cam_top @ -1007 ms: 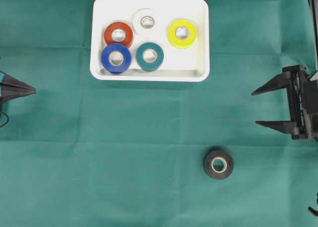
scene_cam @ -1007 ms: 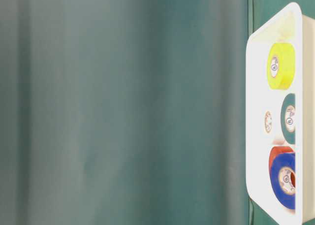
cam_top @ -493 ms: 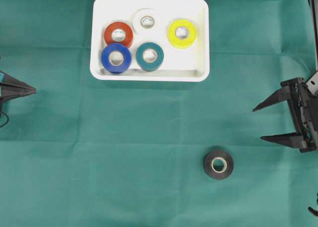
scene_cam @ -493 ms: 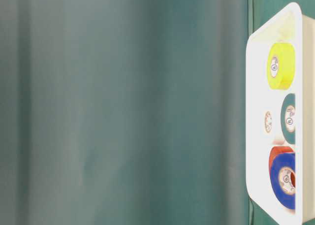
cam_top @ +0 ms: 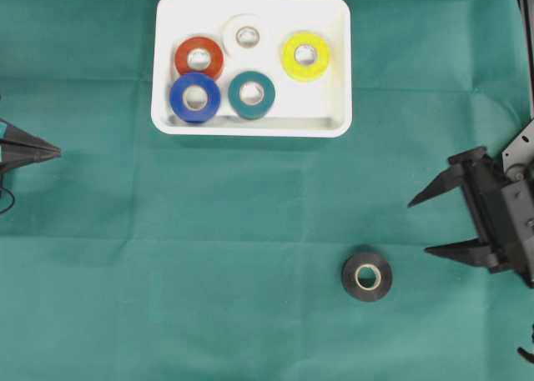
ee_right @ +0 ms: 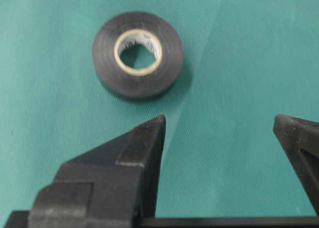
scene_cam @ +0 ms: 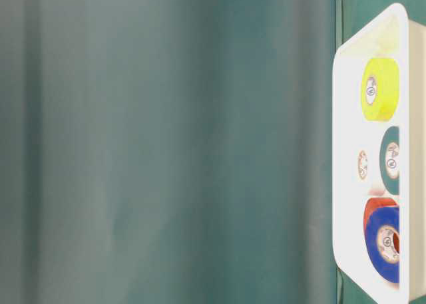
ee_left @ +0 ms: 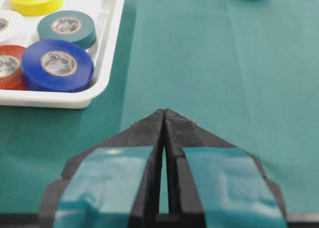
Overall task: Put the tape into the white case with the right arm.
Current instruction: 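Move the right gripper over the black tape roll and lower, then close the right gripper on the black tape roll and lift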
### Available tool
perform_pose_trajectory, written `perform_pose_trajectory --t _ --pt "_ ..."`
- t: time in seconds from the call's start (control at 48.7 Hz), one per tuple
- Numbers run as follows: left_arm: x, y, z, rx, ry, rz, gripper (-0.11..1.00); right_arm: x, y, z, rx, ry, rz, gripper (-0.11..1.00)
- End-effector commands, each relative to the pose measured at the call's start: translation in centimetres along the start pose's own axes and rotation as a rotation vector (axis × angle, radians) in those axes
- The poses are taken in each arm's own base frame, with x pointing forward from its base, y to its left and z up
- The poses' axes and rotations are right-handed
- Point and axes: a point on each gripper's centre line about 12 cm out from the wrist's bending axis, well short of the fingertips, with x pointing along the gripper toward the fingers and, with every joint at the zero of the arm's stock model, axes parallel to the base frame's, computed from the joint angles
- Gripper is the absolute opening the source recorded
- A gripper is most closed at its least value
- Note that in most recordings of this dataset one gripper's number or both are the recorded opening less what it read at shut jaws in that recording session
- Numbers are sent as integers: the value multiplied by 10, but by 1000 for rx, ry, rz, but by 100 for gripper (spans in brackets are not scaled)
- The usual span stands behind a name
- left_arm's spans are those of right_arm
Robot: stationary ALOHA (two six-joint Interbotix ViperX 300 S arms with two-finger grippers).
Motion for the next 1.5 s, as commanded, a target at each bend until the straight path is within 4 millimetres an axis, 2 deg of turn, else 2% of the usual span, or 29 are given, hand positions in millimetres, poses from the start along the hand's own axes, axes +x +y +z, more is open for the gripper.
perform_pose_trajectory --t 0.0,0.288,0.534,0.801,1.254,1.48 --pt "0 0 5 1 -9 1 0 8 4 18 -19 -14 15 68" --pt "0 0 5 0 -8 1 0 44 13 42 -64 20 53 68" --pt "0 0 5 1 -8 1 0 73 15 52 -66 68 48 69" --pt "0 0 5 0 -8 1 0 83 15 51 -65 91 47 69" --pt "0 0 5 0 -8 1 0 112 12 28 -62 219 20 69" --pt "0 0 5 0 -8 1 0 115 10 27 -65 241 0 68"
